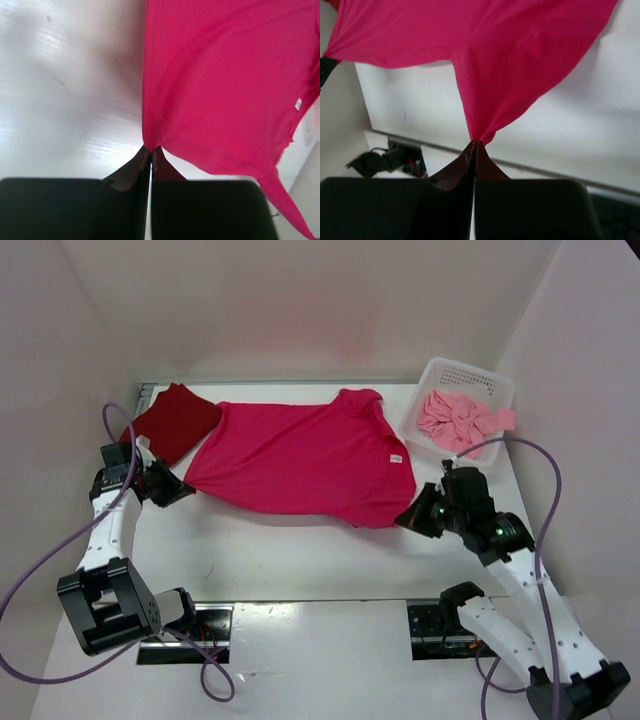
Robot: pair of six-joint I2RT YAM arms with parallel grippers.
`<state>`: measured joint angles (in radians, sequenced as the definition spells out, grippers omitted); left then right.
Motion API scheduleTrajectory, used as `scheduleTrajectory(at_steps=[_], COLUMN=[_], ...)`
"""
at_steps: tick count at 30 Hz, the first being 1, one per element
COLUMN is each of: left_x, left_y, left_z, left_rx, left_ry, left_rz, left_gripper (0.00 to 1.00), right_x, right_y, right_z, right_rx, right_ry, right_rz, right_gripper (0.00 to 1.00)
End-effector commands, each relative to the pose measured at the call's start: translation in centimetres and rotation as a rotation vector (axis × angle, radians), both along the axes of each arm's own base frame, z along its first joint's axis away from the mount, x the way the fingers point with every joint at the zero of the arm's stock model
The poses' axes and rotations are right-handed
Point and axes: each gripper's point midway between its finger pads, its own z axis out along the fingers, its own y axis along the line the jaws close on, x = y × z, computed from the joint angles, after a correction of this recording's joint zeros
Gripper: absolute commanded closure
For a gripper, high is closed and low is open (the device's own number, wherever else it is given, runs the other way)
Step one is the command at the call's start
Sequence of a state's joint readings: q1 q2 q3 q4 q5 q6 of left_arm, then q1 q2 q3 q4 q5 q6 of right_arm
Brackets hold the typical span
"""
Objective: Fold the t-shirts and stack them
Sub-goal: Flatten out the tshirt, then fold the flattened tshirt in 1/3 of the way
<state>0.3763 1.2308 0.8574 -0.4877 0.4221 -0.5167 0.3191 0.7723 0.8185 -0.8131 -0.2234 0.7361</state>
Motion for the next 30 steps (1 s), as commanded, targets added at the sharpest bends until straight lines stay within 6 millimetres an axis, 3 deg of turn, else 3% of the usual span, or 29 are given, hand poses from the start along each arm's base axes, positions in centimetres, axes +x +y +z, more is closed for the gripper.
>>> scheduleTrajectory(at_steps=[1,5,9,11,13,14,16,17,19,20,22,25,30], left_x=[-1.5,-2.7,-3.2,-1.9,-0.6,0.7,1.8,2.7,3.6,4.6,5.3,7.1,9.3], left_y=[0.3,-0.1,0.5,0.8,0.8,1.2,1.7,1.7,2.2,2.5,2.4,2.1,1.4], left_z=[2.0,2.0,1.6,0.3,-0.1,-0.5,-1.0,-1.5,-2.1,-2.4,-2.9,-3.7,-4.8], left_rx=[0.073,0.091,0.153,0.141,0.122,0.118,0.117,0.099,0.102,0.101,0.116,0.128,0.123], left_ry=[-0.001,0.067,0.107,0.128,0.12,0.112,0.113,0.113,0.118,0.121,0.131,0.128,0.144], left_rz=[-0.009,-0.017,0.004,0.01,-0.004,0.006,0.022,0.023,0.038,0.038,0.03,0.019,0.006], left_gripper=[1.0,1.0,1.0,1.0,1.0,1.0,1.0,1.0,1.0,1.0,1.0,1.0,0.98], right_x=[-4.3,-5.3,-4.0,-2.0,1.2,3.1,6.7,8.3,11.4,12.6,14.9,18.0,21.9], right_y=[-0.5,-1.2,-1.3,-1.5,-1.7,-2.3,-2.2,-2.7,-3.6,-3.7,-3.8,-4.0,-4.5], right_z=[0.4,0.9,0.5,-0.4,-0.6,-1.8,-1.2,-2.2,-1.6,-2.8,-2.4,-3.3,-3.9], right_rx=[0.016,0.011,-0.016,-0.074,-0.104,-0.137,-0.113,-0.153,-0.208,-0.238,-0.258,-0.304,-0.349], right_ry=[0.105,0.124,0.126,0.121,0.064,0.084,0.017,0.027,-0.027,0.001,-0.042,-0.046,-0.049], right_rz=[-0.006,-0.044,-0.068,-0.075,-0.095,-0.11,-0.121,-0.136,-0.17,-0.164,-0.157,-0.174,-0.201], right_gripper=[1.0,1.0,1.0,1.0,1.0,1.0,1.0,1.0,1.0,1.0,1.0,1.0,1.0])
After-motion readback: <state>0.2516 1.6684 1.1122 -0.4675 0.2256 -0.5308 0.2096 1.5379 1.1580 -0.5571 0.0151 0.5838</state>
